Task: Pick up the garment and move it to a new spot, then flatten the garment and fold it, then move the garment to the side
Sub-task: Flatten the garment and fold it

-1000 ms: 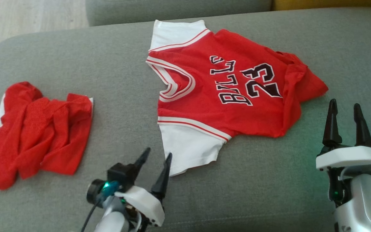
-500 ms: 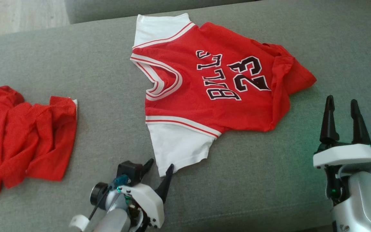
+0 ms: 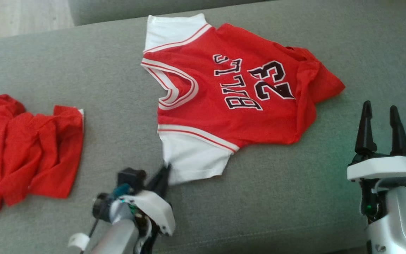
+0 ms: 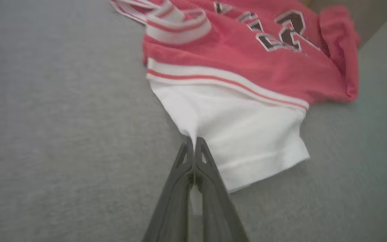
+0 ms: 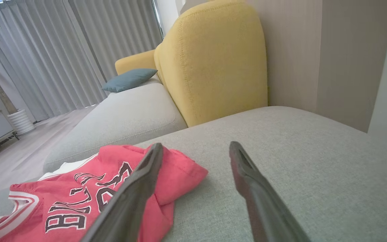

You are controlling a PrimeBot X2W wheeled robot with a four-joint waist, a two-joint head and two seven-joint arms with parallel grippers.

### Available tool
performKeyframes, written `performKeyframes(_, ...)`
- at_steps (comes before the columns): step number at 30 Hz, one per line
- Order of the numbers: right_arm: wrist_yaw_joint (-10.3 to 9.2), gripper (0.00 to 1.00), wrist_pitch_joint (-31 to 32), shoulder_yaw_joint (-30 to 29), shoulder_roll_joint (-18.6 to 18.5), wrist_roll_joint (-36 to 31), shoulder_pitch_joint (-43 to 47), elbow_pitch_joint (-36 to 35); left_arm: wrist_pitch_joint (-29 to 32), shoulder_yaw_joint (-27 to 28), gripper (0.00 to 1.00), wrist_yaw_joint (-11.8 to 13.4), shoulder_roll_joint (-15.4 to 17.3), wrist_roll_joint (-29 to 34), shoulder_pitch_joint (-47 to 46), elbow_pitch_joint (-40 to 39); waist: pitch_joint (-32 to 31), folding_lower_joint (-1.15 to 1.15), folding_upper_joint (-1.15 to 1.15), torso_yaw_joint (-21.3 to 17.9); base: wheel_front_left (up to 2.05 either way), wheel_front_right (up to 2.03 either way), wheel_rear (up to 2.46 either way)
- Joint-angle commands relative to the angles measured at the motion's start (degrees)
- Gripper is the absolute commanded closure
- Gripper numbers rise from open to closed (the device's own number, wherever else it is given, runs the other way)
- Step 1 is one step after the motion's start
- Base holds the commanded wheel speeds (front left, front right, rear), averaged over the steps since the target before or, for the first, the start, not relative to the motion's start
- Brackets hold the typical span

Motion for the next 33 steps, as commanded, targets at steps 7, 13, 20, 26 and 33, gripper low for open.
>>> performKeyframes(7, 0.22, 0.00, 0.7, 0.5, -0.2, -1.2, 0.2, -1.7, -3.4, 9.9, 1.00, 5.2, 0.2, -0.2, -0.8, -11.7, -2.5, 0.00, 0.00, 3.2, 0.00, 0.00, 0.00)
performKeyframes(13, 0.22, 0.00, 2.5, 0.4, -0.2, -1.8, 0.8, -0.7, -3.4, 15.5, 1.00, 6.4, 0.2, 2.1, 3.8, -21.0, -3.2, 0.00, 0.00, 4.6, 0.00, 0.00, 0.00)
performKeyframes(20, 0.22, 0.00, 4.1, 0.8, -0.2, -2.1, 1.3, 1.5, -3.4, 14.0, 1.00, 5.2, 0.2, 2.9, 6.3, -20.0, -3.0, 0.00, 0.00, 5.4, 0.00, 0.00, 0.00)
performKeyframes(26, 0.22, 0.00, 4.3, 2.4, -0.2, 1.2, -1.1, 5.0, -3.4, 12.1, 0.51, 5.0, 0.2, 2.7, 6.2, -17.9, -2.2, 0.00, 0.00, 6.2, 0.00, 0.00, 0.00)
performKeyframes(33, 0.22, 0.00, 4.1, 5.0, -0.2, 6.7, -6.3, 11.1, -3.4, 10.8, 0.00, 5.5, 0.2, 2.5, 5.1, -16.6, -1.6, 0.00, 0.00, 7.9, 0.00, 0.00, 0.00)
